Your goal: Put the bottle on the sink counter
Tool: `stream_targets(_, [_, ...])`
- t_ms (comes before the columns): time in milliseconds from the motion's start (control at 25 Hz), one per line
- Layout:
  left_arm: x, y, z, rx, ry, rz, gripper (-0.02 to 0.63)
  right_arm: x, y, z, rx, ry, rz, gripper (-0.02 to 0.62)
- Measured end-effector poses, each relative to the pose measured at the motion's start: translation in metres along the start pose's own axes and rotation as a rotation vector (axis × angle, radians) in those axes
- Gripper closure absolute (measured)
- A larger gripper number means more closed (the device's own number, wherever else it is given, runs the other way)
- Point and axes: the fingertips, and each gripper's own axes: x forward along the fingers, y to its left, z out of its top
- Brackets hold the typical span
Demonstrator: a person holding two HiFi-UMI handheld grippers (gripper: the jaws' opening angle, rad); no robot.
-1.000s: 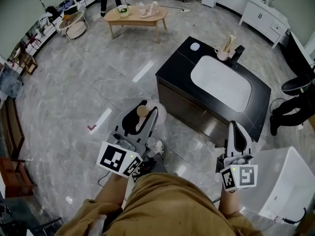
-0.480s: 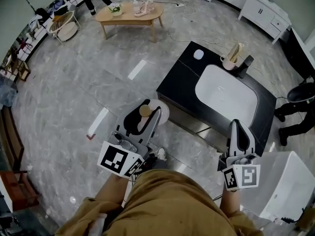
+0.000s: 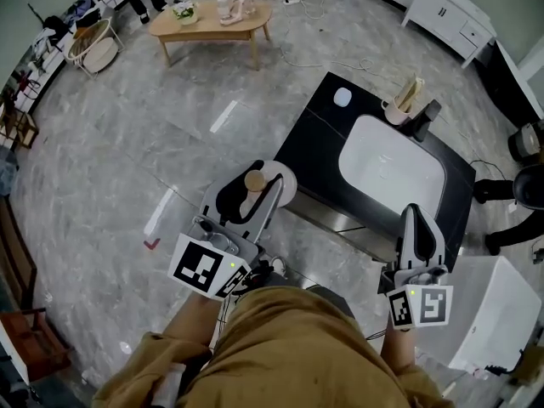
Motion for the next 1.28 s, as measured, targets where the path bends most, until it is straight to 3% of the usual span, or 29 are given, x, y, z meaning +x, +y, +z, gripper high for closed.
stream_targets(280, [0.014,0.002,-0.008,-0.012,0.014,-0.007,0.474,0.017,-0.003,-0.002,0.006,0.012,0.013,0.592])
stream_targets(760, [0.049,-0.001,-0.016,0.002,0.026,0.053,0.474,0.053,-0.030,-0.008,0.006,0.028,0.098,0.592])
stream_targets(1280, [0.091,0.004,-0.048,0.029,0.065,0.067,0.474,0.071,-0.057,-0.032,0.026,0.077,0.122,0.592])
